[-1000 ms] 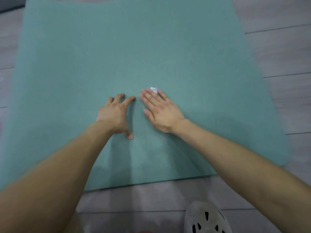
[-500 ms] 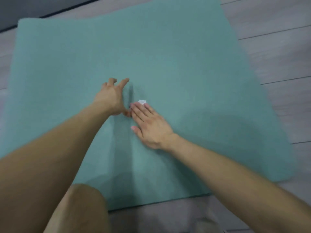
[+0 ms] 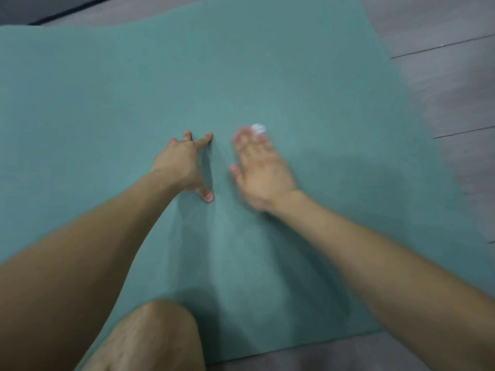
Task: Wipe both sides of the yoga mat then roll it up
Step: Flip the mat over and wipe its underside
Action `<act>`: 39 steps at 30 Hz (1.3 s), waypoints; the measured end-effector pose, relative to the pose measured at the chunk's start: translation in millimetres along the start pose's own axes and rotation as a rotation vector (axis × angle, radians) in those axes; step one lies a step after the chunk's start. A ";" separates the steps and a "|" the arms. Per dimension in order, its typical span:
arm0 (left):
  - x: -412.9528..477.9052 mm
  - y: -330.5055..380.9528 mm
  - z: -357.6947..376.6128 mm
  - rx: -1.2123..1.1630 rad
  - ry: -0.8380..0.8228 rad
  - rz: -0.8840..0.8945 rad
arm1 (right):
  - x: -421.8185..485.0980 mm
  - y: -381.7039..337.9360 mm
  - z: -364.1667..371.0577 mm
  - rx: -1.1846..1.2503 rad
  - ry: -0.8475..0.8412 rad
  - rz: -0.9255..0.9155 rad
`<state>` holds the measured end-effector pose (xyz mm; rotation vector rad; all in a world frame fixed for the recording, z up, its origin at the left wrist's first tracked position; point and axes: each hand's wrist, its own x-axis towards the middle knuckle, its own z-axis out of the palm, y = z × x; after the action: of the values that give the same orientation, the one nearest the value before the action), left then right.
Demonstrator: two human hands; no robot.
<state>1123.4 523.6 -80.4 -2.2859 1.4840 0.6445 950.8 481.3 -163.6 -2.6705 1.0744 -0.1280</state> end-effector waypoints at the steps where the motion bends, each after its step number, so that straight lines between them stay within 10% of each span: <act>1: 1.8 -1.9 0.7 0.003 0.005 -0.002 | -3.6 -24.3 3.2 0.000 -0.038 -0.120; 5: 1.6 -8.6 5.1 0.032 0.016 -0.010 | -5.7 0.5 -4.5 -0.009 -0.033 -0.268; 12: -5.3 -7.3 2.5 0.086 0.018 -0.032 | 30.2 151.0 -50.4 -0.105 0.006 0.405; 20: -2.8 -15.2 4.0 0.121 -0.023 -0.017 | 16.3 -10.7 -11.3 0.008 -0.110 -0.267; 27: 13.8 -35.1 15.2 -0.005 0.370 0.142 | 55.5 135.5 -38.7 -0.072 0.067 0.221; 39: 119.8 -6.2 37.6 -0.148 0.653 -0.009 | 52.5 84.2 -32.0 -0.018 0.027 0.039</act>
<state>1164.2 453.8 -176.7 -2.7758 1.7293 -0.0216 926.9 380.2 -156.3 -2.6698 1.1403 -0.1481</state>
